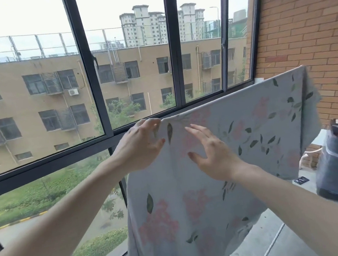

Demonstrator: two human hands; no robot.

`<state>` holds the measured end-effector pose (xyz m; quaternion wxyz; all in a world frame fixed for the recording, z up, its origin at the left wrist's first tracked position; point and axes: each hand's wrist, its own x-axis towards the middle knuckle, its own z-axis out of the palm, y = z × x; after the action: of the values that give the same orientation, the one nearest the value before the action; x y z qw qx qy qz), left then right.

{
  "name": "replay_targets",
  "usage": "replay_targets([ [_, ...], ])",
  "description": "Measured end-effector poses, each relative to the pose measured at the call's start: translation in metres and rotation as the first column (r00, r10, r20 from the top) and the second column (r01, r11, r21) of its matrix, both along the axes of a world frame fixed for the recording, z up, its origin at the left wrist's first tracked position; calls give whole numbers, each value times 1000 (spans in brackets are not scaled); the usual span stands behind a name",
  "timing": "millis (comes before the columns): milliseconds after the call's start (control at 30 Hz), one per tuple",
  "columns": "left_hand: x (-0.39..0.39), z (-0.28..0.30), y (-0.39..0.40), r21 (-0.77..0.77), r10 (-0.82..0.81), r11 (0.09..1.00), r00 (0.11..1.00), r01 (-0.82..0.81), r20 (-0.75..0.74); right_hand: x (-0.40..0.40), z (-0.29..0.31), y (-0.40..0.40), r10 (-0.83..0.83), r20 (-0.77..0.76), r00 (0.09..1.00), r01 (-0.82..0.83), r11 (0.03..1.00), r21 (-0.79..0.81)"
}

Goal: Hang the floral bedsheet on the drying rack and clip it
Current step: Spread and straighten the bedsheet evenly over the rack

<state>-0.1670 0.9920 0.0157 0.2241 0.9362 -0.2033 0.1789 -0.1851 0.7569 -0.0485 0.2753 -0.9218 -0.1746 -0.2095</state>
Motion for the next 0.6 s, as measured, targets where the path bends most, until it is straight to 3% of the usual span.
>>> replay_targets([
  [233, 32, 10, -77, 296, 191, 930, 975, -218, 118, 20, 11, -108, 4, -46, 999, -6, 999, -44],
  [600, 77, 14, -182, 420, 283, 838, 936, -348, 211, 84, 19, -199, 57, -85, 995, -59, 998, -18],
])
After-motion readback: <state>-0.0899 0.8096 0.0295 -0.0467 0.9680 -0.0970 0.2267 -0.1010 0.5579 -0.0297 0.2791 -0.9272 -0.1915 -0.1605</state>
